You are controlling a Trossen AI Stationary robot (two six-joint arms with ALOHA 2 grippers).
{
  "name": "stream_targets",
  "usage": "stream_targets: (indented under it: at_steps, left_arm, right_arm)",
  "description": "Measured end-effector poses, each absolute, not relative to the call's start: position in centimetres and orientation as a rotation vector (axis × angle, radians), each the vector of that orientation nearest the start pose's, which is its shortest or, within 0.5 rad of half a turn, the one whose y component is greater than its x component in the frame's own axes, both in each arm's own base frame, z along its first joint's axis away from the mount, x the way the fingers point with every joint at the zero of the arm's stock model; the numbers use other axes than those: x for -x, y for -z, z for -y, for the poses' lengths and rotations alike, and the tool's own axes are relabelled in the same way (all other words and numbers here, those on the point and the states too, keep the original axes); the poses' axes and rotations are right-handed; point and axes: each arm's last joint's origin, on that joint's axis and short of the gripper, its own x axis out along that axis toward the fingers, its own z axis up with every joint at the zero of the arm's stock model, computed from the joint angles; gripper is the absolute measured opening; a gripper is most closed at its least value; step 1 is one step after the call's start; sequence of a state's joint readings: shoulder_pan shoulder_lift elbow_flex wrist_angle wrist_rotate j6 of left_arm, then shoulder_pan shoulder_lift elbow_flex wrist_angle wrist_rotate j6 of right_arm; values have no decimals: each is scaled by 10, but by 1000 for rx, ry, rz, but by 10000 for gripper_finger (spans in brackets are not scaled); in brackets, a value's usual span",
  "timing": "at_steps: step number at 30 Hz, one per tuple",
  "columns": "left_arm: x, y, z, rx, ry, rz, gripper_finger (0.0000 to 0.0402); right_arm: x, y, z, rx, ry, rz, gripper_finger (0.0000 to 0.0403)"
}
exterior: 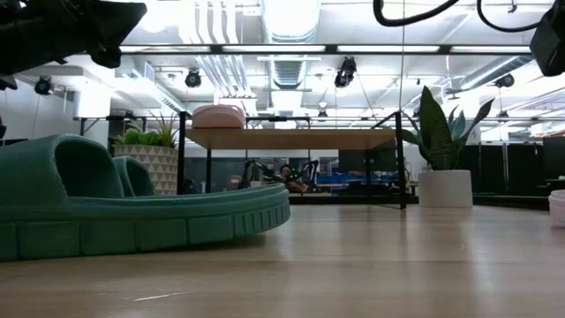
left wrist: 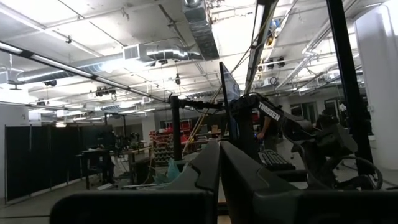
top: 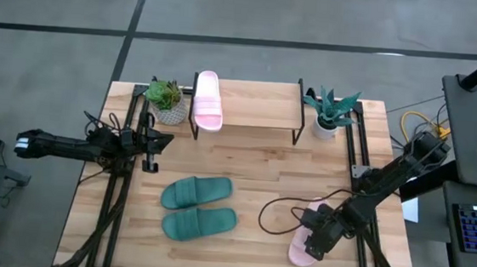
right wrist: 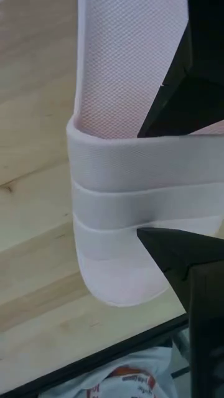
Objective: Pick and place slides into the shelf
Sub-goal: Put the pink slipper on the shelf
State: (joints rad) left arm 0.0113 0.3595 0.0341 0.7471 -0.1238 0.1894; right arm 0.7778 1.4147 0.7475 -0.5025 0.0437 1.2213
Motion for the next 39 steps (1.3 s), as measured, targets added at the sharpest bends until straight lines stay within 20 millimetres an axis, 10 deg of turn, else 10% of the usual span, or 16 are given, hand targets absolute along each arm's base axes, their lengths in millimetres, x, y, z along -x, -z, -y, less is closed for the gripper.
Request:
stream_targets:
  at_steps: [17, 39]
  left_arm:
    - [-112, -214, -5, -163, -173, 408, 0]
    - [-112, -214, -5, -163, -173, 408, 0]
  right_arm:
    - [-179, -177, -175, -552, -12, -1233, 17]
    - [-236, -257, -158, -216, -281, -860, 12]
